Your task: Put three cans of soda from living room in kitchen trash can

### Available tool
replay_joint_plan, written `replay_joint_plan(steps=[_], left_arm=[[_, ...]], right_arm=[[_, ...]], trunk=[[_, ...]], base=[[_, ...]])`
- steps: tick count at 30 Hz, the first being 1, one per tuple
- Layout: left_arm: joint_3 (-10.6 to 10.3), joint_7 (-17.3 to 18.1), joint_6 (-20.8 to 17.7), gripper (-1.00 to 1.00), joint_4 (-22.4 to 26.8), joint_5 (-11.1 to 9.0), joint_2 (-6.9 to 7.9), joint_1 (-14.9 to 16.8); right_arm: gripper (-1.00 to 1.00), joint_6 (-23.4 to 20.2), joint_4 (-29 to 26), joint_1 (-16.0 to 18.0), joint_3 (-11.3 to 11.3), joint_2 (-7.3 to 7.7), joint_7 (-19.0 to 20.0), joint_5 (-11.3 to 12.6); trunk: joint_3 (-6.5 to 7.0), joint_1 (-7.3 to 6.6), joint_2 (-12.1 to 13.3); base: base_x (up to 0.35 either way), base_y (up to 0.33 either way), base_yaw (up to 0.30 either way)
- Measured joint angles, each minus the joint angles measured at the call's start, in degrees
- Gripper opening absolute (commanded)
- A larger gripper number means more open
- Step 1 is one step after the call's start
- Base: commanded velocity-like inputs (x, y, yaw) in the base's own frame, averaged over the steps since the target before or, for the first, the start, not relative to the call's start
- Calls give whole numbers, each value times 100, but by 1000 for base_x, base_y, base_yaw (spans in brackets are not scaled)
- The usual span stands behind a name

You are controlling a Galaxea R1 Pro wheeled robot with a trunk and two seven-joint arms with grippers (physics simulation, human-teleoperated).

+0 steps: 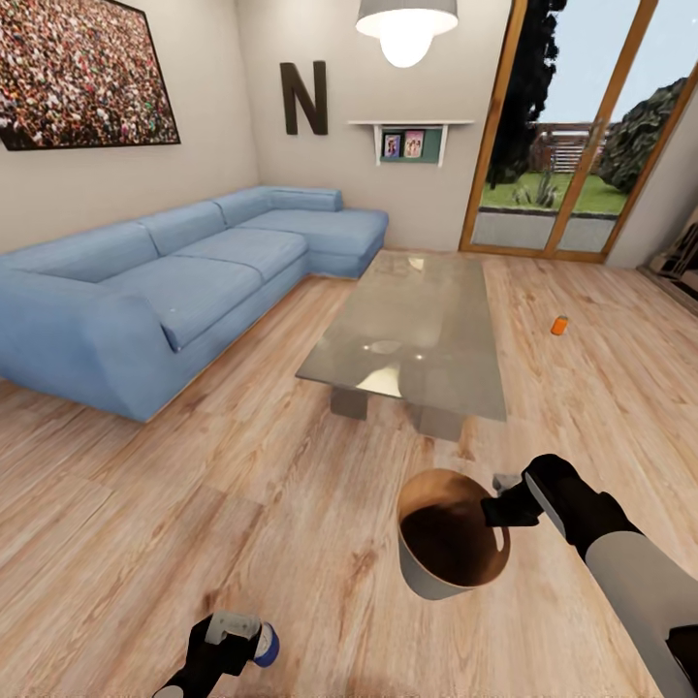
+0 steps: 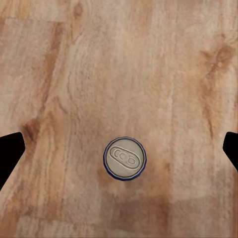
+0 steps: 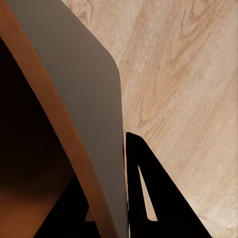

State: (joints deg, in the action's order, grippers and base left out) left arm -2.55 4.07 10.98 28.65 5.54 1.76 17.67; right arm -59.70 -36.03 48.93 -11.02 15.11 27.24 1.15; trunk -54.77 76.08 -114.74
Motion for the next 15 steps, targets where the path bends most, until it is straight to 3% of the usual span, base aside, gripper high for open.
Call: replay_joint_plan(steps=[15], left_arm=[[0,23,0,100,0,0,0,0]], right_arm=[[-100,1,-17,0,2,-11,5,0]], trunk=[[-403,329,-602]], base=[[0,0,0]])
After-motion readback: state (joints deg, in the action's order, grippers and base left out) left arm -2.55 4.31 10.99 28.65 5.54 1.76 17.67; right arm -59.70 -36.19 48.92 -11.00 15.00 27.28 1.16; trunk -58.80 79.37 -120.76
